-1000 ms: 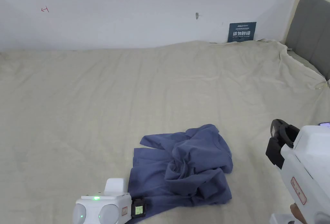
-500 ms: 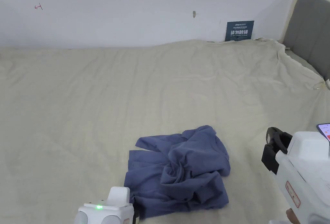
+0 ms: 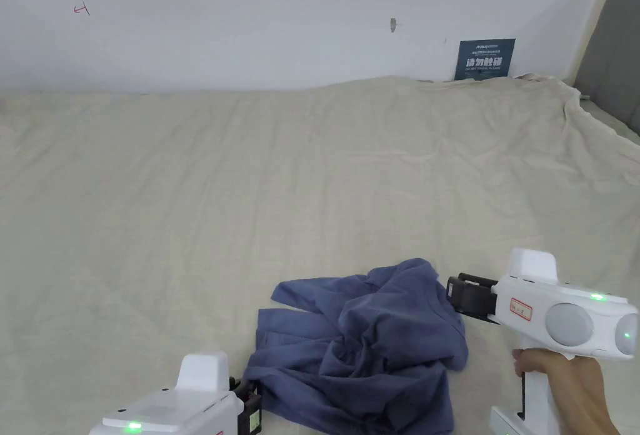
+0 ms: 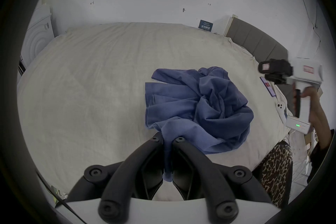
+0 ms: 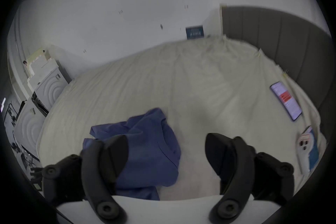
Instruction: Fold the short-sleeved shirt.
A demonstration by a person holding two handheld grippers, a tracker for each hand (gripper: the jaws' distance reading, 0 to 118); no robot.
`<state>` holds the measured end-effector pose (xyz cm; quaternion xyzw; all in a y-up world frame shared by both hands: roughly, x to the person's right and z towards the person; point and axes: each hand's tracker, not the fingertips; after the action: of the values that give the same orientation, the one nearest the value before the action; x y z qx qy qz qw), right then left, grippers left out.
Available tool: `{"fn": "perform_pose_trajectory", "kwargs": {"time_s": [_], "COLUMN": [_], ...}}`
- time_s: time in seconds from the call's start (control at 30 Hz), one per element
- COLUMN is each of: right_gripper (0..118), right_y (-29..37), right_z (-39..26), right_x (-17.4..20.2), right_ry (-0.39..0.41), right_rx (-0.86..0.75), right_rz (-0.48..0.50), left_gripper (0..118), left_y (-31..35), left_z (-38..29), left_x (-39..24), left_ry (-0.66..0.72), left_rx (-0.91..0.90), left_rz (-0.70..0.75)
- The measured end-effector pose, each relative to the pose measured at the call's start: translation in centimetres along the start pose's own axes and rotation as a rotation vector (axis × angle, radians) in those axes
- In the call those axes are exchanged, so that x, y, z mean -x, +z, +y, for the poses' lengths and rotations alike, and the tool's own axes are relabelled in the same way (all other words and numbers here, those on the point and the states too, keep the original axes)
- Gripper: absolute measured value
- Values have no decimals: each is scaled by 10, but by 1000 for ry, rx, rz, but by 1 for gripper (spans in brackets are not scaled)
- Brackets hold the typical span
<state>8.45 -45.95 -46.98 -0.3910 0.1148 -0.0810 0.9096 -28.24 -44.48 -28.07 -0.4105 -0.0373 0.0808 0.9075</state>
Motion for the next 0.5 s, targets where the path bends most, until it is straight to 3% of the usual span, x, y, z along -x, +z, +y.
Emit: {"fn": "perform_pose_trajectory", "kwargs": {"time_s": [0.3,0.37,0.5], "right_gripper": [87,68,20], "right_y": [-86,-93,-96], "right_z": [-5,-8,-18], "right_x": [5,5,10], "right_ry": [83,94,122], "right_rx": [161,176,217], "right_rz": [-74,-77,-43], "left_gripper": [5,5,5], "left_y": [-14,-16,-16], "left_z": [3,2,3], "left_x": [12,13,15], "left_ry": [46,48,52], "left_rx": [14,16,20], "left_rz": [-7,-8,-12]}}
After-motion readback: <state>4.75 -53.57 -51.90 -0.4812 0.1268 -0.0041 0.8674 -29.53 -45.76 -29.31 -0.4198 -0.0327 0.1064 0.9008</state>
